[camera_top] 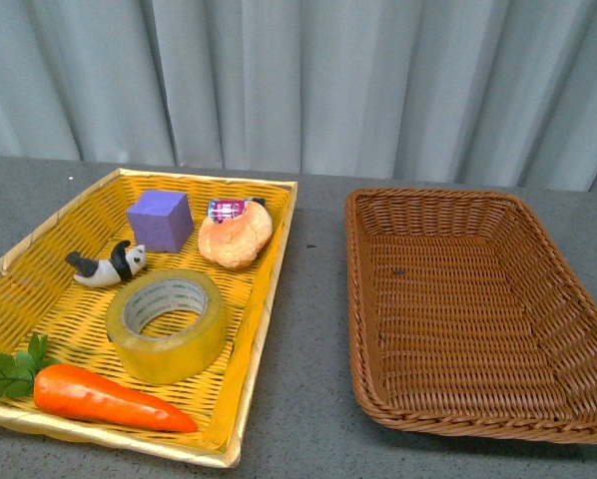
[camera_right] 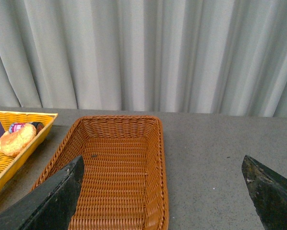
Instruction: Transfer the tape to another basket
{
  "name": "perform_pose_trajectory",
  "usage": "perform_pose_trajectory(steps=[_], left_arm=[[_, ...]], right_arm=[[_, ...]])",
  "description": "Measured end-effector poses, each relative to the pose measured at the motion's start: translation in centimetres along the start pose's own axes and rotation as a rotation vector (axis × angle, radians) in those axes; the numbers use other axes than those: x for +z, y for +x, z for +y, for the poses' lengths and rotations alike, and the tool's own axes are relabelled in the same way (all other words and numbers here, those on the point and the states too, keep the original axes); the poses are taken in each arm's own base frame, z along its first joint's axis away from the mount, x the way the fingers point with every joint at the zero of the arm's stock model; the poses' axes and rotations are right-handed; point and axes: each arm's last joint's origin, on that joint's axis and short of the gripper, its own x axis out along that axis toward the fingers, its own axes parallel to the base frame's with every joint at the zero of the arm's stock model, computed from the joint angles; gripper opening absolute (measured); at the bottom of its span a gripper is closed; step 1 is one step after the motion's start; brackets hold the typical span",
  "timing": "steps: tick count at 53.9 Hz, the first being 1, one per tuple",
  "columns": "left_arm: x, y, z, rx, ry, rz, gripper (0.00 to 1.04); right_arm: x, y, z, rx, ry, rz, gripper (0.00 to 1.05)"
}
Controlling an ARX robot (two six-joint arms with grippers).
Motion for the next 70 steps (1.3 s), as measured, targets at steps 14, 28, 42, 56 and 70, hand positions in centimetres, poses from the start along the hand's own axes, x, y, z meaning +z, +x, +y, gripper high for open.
perform_pose_trajectory(steps=[14, 28, 42, 56, 70], left_arm=[[0.0, 0.0, 0.0, 0.0, 0.0, 0.0, 0.98], [0.0, 0.0, 0.0, 0.0, 0.0, 0.0, 0.98], [0.0, 0.0, 0.0, 0.0, 0.0, 0.0, 0.98], [0.0, 0.0, 0.0, 0.0, 0.0, 0.0, 0.98], [0.0, 0.0, 0.0, 0.0, 0.0, 0.0, 0.98]], right_arm=[[0.0, 0.0, 0.0, 0.0, 0.0, 0.0, 0.96], [0.0, 0.0, 0.0, 0.0, 0.0, 0.0, 0.96], [0.0, 0.0, 0.0, 0.0, 0.0, 0.0, 0.96], [0.0, 0.0, 0.0, 0.0, 0.0, 0.0, 0.96], [0.0, 0.0, 0.0, 0.0, 0.0, 0.0, 0.96]])
